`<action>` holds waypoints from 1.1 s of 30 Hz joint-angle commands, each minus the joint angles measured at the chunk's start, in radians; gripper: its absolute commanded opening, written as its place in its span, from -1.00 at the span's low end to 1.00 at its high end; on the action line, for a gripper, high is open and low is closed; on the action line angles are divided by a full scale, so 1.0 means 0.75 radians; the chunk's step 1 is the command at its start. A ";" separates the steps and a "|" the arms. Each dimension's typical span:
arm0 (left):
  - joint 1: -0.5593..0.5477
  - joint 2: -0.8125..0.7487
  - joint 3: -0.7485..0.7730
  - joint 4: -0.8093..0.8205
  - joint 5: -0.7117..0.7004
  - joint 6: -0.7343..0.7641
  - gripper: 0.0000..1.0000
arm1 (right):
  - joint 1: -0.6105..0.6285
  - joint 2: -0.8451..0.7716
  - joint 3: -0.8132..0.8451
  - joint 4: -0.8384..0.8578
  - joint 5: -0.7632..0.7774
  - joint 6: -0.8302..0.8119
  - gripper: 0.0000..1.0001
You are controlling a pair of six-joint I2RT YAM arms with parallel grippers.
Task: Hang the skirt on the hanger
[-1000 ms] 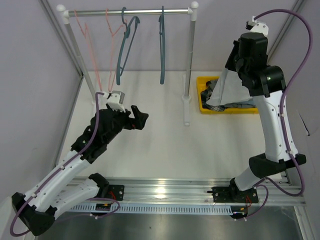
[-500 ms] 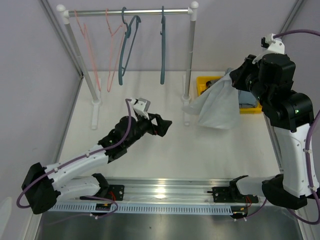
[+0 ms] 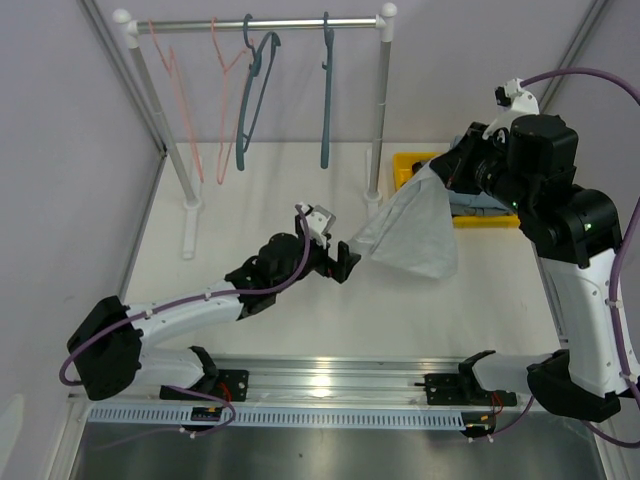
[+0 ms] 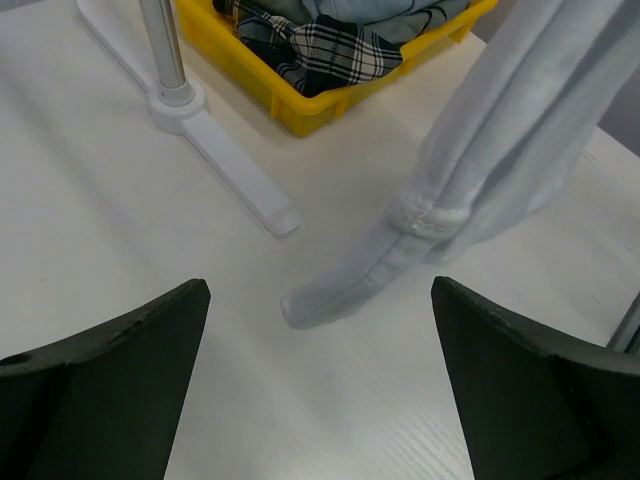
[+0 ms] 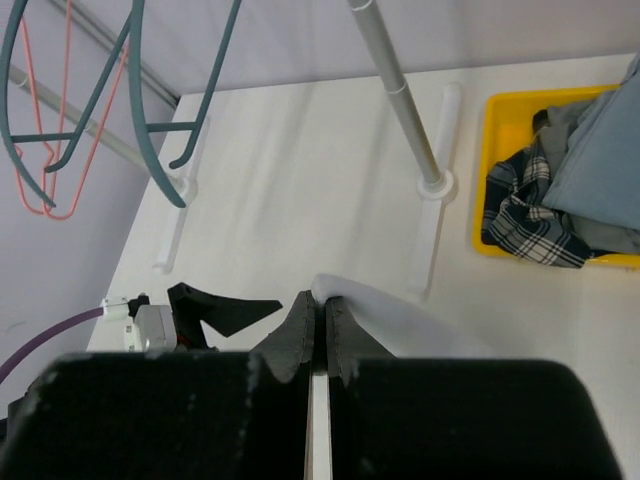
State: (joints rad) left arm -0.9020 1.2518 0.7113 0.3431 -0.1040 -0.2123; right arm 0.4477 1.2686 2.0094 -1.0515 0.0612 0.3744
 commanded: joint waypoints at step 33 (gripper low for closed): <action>-0.294 -0.127 0.314 -0.604 0.128 -0.179 -1.00 | 0.007 0.065 -0.161 0.187 0.223 -0.039 -1.00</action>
State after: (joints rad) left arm -1.1248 1.2354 0.9226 0.0242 0.0048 -0.2260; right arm 0.4557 1.2598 1.9373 -1.0409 0.1799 0.3725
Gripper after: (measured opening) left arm 0.103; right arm 0.036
